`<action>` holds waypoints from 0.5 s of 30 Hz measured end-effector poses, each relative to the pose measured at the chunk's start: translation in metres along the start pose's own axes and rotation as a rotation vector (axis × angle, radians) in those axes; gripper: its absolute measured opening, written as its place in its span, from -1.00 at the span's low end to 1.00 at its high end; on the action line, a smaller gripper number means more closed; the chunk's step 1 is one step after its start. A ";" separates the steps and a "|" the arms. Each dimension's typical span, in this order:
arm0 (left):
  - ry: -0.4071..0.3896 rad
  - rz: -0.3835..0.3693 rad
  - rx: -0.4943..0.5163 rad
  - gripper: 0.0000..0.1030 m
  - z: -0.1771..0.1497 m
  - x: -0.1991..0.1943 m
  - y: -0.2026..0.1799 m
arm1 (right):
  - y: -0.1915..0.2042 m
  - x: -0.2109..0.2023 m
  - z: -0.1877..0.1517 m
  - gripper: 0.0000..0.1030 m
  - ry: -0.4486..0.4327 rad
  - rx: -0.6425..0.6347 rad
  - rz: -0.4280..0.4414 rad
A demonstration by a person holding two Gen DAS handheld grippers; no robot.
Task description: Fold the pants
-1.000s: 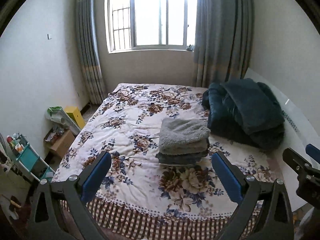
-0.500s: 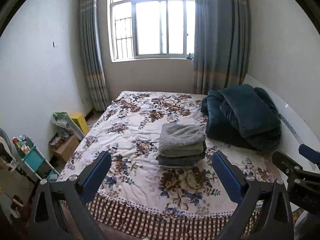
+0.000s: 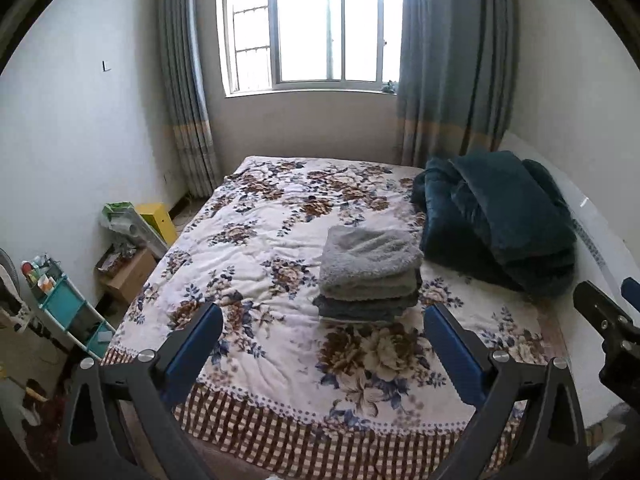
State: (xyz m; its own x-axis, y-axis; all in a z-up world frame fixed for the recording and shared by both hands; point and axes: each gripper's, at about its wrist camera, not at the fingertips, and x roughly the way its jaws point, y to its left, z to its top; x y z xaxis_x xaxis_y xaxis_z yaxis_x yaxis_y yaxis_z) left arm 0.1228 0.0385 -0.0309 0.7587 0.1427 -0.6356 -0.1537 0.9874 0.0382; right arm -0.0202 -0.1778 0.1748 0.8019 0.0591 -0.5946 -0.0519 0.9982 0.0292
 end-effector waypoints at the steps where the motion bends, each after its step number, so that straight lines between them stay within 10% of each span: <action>1: 0.004 0.004 0.006 1.00 0.003 0.006 -0.001 | 0.000 0.009 0.002 0.98 0.000 -0.001 -0.010; 15: 0.042 0.054 0.062 0.99 0.018 0.065 -0.018 | 0.000 0.125 0.021 0.98 0.089 0.019 -0.010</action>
State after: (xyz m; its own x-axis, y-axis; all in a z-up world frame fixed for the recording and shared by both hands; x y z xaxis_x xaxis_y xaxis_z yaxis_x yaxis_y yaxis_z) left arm 0.1864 0.0317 -0.0595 0.7227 0.1941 -0.6634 -0.1528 0.9809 0.1205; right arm 0.0927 -0.1699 0.1174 0.7461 0.0493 -0.6640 -0.0322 0.9988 0.0379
